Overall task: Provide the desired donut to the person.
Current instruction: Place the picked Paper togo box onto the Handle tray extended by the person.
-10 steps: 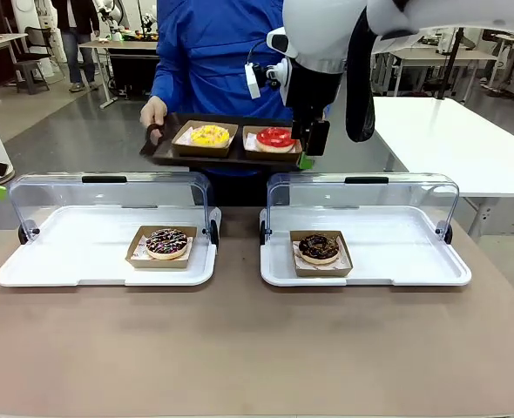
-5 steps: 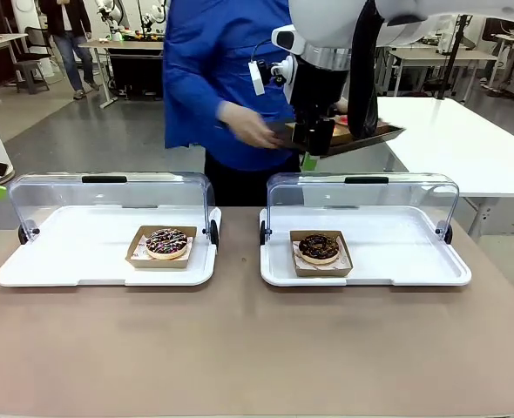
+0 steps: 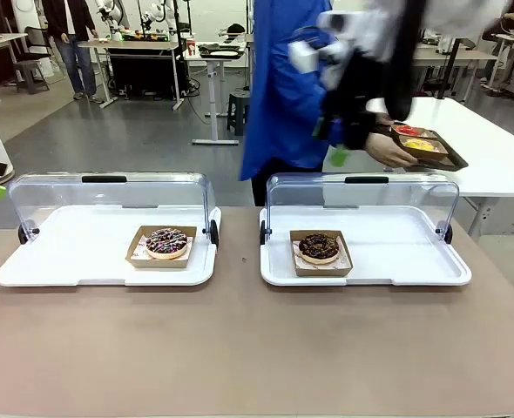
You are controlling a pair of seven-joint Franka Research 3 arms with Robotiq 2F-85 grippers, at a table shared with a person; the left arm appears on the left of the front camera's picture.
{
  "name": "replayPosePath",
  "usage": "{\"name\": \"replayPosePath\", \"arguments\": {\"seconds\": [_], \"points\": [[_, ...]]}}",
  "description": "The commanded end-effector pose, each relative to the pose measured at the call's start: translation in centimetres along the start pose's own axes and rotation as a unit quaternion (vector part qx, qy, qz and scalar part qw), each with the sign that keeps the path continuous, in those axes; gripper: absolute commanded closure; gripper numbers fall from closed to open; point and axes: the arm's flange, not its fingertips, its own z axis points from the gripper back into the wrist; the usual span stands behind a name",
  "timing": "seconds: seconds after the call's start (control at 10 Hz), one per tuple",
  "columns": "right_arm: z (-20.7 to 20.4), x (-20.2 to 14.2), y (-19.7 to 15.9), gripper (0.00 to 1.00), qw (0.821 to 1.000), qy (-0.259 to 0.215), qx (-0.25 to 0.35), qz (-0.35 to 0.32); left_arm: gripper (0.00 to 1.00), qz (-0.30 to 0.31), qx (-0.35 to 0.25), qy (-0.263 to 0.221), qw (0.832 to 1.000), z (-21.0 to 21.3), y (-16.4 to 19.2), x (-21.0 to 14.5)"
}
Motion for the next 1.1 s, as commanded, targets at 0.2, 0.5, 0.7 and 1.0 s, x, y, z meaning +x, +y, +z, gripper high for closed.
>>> {"name": "replayPosePath", "arguments": {"seconds": [0.2, 0.5, 0.7, 1.0], "points": [[4.1, -24.0, 9.0, 0.0, 0.97, -0.227, -0.022, -0.087, 0.0, -0.001, 0.0, -0.011, 1.0, 0.0, 0.0, 0.0], [2.5, -31.0, 14.7, 0.0, 0.936, -0.277, -0.116, -0.184, 0.0, -0.001, 0.0, -0.011, 1.0, 0.0, 0.0, 0.0], [1.8, -32.0, 18.2, 0.0, 0.915, -0.276, -0.174, -0.238, 0.0, -0.001, 0.0, -0.011, 1.0, 0.0, 0.0, 0.0], [1.2, -31.6, 20.7, 0.0, 0.892, -0.256, -0.224, -0.298, 0.0, -0.001, 0.0, -0.011, 1.0, 0.0, 0.0, 0.0]]}}
